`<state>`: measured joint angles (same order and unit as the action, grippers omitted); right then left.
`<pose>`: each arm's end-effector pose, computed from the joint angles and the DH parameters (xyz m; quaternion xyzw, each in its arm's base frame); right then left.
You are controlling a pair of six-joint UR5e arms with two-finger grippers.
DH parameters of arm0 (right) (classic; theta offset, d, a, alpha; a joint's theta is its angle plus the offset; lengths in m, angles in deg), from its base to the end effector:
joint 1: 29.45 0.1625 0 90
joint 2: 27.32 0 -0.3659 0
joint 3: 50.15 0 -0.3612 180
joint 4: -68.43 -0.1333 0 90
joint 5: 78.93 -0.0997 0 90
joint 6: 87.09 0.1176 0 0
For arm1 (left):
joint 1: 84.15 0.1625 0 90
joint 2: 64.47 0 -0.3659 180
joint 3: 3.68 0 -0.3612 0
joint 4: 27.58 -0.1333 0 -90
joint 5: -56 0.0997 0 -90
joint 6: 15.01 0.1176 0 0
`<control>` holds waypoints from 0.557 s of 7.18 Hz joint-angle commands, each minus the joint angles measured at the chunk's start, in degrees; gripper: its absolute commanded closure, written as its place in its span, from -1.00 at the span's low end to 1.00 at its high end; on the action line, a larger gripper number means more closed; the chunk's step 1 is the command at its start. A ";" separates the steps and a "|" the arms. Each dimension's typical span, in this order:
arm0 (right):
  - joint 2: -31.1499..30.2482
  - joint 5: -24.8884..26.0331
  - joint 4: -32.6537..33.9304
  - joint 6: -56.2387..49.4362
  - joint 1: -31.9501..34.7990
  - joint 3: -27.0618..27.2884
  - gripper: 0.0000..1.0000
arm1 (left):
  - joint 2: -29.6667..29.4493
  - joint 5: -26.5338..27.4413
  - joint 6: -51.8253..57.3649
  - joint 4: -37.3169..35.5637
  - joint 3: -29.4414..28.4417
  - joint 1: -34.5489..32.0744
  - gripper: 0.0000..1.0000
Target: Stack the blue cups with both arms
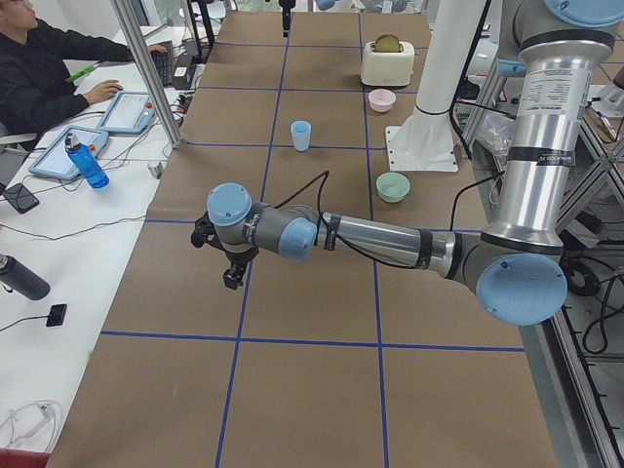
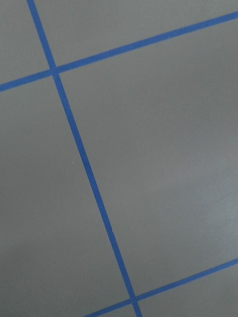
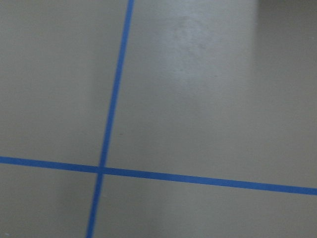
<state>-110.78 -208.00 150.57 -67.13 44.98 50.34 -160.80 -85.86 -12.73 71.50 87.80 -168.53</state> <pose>-0.0815 -0.5129 0.4611 0.0938 -0.3729 -0.0368 0.9224 0.0098 -0.5162 0.5176 0.1194 0.4362 0.1253 0.8830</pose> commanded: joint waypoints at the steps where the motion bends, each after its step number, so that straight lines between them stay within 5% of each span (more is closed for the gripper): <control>1: -2.32 -1.63 -0.67 -9.73 5.71 -3.97 -1.00 | 0.09 0.00 1.93 -0.02 -0.42 -0.88 -0.95; 4: -2.06 -1.36 -0.32 -8.89 5.73 -4.07 -1.00 | 1.84 -0.17 4.14 0.33 -1.12 -2.55 -0.95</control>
<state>-113.06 -209.46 150.04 -76.36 50.58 46.31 -159.84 -85.95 -9.18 71.55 86.75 -170.54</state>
